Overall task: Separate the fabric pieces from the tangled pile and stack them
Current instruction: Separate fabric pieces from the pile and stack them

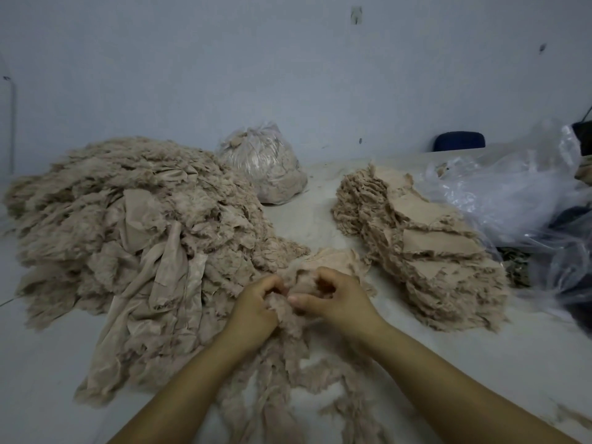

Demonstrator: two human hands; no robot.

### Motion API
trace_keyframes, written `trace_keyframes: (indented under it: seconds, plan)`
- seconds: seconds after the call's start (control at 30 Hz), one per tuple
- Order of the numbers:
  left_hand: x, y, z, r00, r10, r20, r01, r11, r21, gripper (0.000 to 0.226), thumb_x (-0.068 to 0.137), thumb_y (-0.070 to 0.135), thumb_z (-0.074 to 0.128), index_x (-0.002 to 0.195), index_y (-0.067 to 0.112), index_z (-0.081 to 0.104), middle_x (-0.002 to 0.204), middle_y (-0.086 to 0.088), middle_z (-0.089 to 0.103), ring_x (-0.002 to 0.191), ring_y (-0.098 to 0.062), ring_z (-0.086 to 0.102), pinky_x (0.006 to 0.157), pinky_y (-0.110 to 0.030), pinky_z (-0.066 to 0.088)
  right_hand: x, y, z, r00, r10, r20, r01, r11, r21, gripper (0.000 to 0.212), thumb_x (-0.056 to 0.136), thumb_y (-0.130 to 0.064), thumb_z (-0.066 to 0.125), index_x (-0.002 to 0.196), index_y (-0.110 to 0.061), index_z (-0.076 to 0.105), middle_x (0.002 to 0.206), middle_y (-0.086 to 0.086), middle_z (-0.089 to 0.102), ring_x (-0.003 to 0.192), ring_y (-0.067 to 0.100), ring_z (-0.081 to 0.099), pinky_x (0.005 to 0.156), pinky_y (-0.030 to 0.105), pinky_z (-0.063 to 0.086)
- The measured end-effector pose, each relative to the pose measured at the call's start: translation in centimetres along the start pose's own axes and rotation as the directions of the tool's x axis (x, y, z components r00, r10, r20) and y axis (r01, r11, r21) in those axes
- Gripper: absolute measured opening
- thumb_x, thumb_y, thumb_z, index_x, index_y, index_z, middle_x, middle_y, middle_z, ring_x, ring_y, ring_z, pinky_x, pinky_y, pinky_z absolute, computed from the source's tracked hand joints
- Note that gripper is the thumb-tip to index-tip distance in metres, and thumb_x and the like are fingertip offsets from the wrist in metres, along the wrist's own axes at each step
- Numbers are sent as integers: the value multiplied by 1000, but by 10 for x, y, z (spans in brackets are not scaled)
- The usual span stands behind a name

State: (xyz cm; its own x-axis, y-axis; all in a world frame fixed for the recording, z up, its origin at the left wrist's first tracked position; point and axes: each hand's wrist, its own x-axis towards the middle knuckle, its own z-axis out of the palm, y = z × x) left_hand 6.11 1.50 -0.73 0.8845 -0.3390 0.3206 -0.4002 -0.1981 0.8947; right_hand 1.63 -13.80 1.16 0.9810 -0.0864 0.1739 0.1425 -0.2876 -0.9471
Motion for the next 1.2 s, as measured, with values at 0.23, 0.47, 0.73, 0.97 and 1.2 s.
trace_keyframes:
  seconds: [0.23,0.47,0.73,0.97,1.2]
  plan:
    - [-3,26,-54,680,-252,688,-34,927,373,58,63,2,55,113,30,61,126,6,58,115,-1,54,101,-19,41,12,0,-14,983,80,-164,-26,951,309,24,91,-14,63,85,9,64,74,10,59,72,21,52,69,33,41]
    - [2,39,-69,629,-313,711,-205,816,540,67,80,-9,53,140,20,44,152,8,28,139,0,24,108,-9,24,15,-2,-11,981,134,-138,-62,900,431,15,91,-12,62,90,2,68,74,12,61,66,21,56,60,29,46]
    - [6,32,-33,991,-39,125,-36,838,545,39,89,-3,44,115,15,66,111,2,67,100,-7,61,92,-21,46,-36,29,23,965,206,-162,-178,969,168,36,95,-19,57,60,-23,48,54,-6,46,54,10,45,53,21,37]
    - [-7,27,12,910,-391,134,411,816,-407,71,63,60,67,117,13,60,112,-5,69,102,-20,66,88,-36,54,-20,-1,5,935,244,-256,-52,811,583,23,97,-5,51,106,14,58,97,27,68,89,38,67,84,46,54]
    - [-17,28,39,919,-394,15,328,741,-587,21,96,23,51,102,4,59,58,4,65,46,-9,59,42,-18,44,-18,-10,37,860,425,-284,-118,706,699,21,98,-15,53,107,2,60,87,20,71,76,32,70,70,43,58]
